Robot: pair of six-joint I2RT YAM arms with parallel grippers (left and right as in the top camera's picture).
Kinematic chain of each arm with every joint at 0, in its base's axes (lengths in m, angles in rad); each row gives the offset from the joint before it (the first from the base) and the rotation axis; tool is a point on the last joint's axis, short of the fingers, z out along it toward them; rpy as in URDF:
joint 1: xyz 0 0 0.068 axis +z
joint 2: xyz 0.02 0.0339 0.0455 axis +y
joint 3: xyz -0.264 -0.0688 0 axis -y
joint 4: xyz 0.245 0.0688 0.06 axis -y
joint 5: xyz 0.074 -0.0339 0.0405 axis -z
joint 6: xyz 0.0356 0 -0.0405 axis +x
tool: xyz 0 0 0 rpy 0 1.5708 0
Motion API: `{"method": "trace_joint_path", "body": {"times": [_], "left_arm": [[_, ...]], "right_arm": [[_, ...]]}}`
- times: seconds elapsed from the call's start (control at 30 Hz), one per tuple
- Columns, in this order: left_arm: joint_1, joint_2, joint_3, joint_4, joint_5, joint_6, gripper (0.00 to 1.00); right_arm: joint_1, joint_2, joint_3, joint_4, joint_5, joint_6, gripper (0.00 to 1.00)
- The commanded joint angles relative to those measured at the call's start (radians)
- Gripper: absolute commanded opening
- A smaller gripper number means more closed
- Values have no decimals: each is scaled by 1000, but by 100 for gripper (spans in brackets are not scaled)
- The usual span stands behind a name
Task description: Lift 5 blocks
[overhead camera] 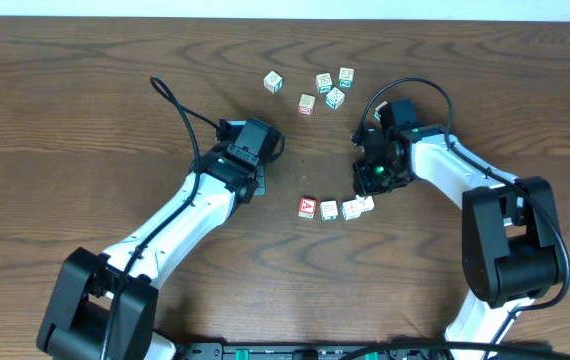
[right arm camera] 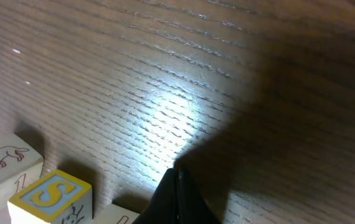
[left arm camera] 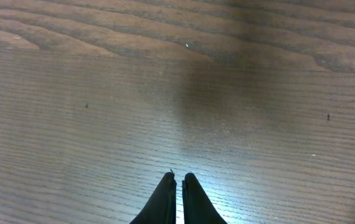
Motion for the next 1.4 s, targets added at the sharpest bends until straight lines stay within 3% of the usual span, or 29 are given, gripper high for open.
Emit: {"method": "trace_joint_path", "body": {"times": [0.0,0.2,0.4,1.13,1.17,1.23,1.3,1.37], "left_arm": [[3,-7,-9,-5,2,6,8],[3,-7,-9,-5,2,6,8],[3,-7,-9,-4,2,6,8],[3,-6,-9,60,29,42,8],[3,-6,-9,76,45,61,10],[3,-4,-9,113,75,105,26],[3,-3,-9,138,77,122,33],[6,-3,-9,170,76,140,49]], "right_arm": [[-6,35,-31,16,205,60,1],[-78,35,-23,2,233,105,1],[-139,35,-24,-129,230,85,1],[-54,35,-29,-226,13,51,1],[-52,35,-29,-225,13,51,1],[-52,35,-29,-225,13,51,1],[-51,35,-29,-227,8,51,1],[-51,35,-29,-229,-11,52,1]]}}
